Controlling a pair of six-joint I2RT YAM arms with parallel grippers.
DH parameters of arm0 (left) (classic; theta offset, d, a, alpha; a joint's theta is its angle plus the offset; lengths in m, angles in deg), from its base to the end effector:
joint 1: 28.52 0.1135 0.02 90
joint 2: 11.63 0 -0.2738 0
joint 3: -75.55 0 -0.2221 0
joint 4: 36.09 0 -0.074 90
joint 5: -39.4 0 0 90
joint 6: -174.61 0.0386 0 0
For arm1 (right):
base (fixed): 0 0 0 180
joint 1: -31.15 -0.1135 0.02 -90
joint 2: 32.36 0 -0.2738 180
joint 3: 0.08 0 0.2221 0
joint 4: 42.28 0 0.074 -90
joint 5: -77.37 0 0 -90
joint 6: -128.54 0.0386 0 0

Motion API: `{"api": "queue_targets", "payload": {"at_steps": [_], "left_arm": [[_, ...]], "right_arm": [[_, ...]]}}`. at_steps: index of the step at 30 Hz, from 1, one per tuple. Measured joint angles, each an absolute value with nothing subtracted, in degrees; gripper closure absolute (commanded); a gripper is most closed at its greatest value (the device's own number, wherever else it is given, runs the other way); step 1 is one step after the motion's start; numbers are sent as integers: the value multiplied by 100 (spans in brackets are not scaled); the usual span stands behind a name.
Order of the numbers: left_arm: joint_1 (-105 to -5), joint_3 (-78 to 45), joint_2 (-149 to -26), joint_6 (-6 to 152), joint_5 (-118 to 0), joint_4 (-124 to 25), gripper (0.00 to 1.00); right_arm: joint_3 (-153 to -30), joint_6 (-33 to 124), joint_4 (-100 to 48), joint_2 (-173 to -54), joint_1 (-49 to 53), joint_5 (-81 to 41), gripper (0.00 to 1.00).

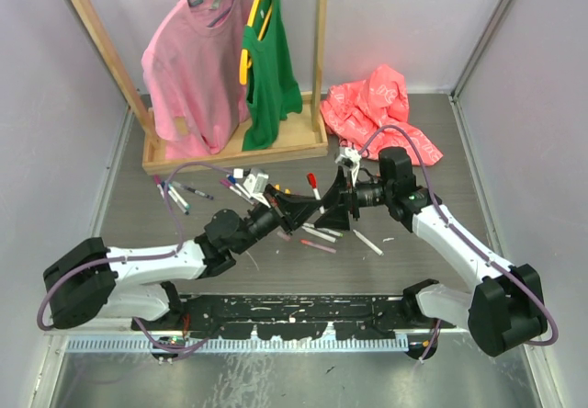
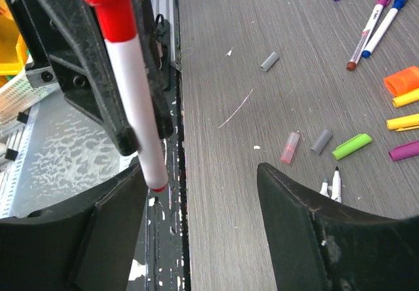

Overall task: Open the pen caps
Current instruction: Pick up the pen from the center of the board.

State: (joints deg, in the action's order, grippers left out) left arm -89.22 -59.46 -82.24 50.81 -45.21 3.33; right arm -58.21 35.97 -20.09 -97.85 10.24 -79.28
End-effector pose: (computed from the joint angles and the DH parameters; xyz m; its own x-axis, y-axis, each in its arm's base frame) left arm 0.1199 -0.2063 0.3026 -0.3611 -0.4882 -0.7945 0.7493 0.3553 -0.5589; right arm 0.1783 0.1060 0.2901 -0.4204 -0.1797 -0.8894 -0.9073 0.0772 0.4133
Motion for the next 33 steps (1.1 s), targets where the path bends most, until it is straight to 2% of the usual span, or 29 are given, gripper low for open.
{"api": "queue_targets", "payload": {"at_steps": [8,21,24,27,29,33], "left_arm": [[-8960,-5943,-8398,5063,-4519,527,100],[-8964,-5943,-8427,5078,-4497,545,100],[-8964,-5943,-8427,5098,-4477,545,100],[-8964,-5943,-8427,5133,-4449,541,100],[-8964,-5943,-8427,5135,-4438,547,95],[-8964,-5943,-8427,5122,-4431,571,65]], "right_arm": [[-5821,3678,-2030,-9739,1024,-7871,42],[-5827,3737,-2061,-9720,1024,-8175,67],[-5827,3741,-2061,-9720,1024,-8219,76],[-5827,3739,-2063,-9713,1024,-8267,90],[-5827,3730,-2070,-9700,1020,-8280,98],[-5827,3724,-2081,-9687,1020,-8280,99]]}}
